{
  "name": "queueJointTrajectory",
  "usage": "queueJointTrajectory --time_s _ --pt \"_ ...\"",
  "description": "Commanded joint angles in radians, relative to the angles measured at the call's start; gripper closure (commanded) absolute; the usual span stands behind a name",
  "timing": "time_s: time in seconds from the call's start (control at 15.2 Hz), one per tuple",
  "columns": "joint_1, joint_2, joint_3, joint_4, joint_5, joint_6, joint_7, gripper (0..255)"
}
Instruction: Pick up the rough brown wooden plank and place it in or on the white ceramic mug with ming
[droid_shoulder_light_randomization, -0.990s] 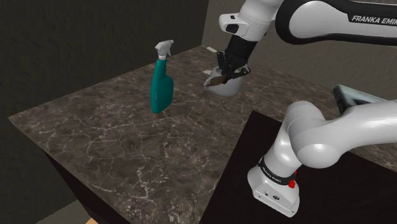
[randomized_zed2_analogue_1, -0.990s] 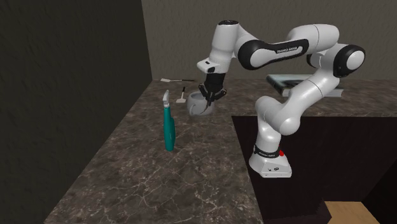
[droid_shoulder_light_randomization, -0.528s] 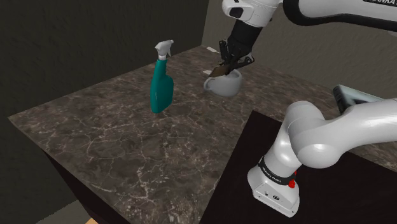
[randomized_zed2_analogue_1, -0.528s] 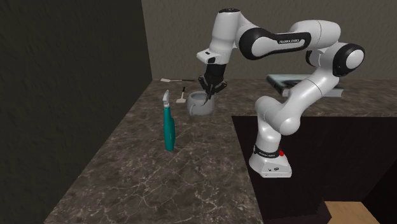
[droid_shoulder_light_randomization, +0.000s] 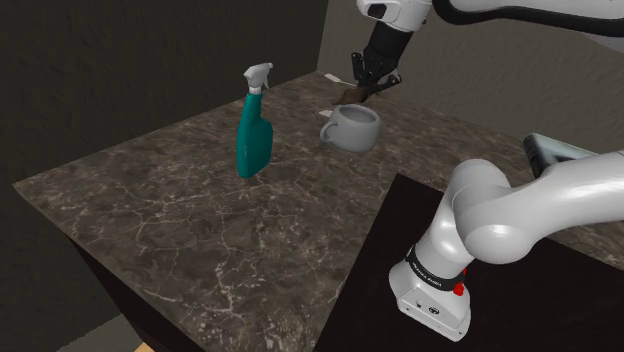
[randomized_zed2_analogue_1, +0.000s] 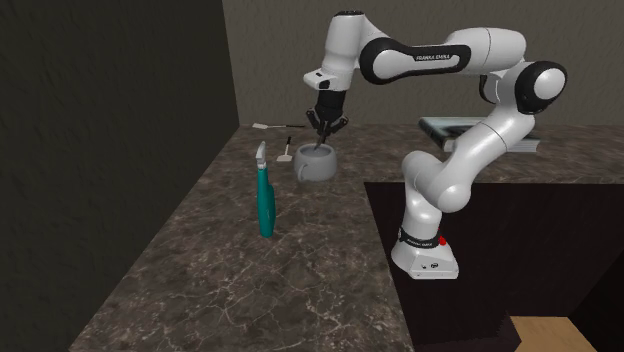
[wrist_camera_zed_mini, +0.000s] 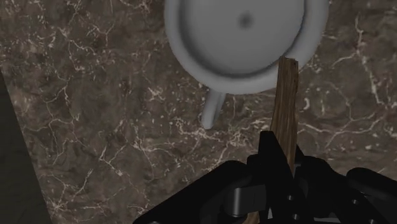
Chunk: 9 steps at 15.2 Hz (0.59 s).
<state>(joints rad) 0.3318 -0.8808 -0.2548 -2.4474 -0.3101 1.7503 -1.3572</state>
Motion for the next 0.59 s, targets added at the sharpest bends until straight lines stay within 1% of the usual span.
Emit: queueJointTrajectory --time_s 0.0,0.33,0.53 --pt "-0.011 0.028 -0.053 0.022 -0.027 0.019 -0.049 255" --pt "-0.022 0.116 -0.183 0.097 -0.075 0.066 -0.165 255" --pt "-0.026 0.111 -0.192 0.055 -0.085 0.103 -0.16 255"
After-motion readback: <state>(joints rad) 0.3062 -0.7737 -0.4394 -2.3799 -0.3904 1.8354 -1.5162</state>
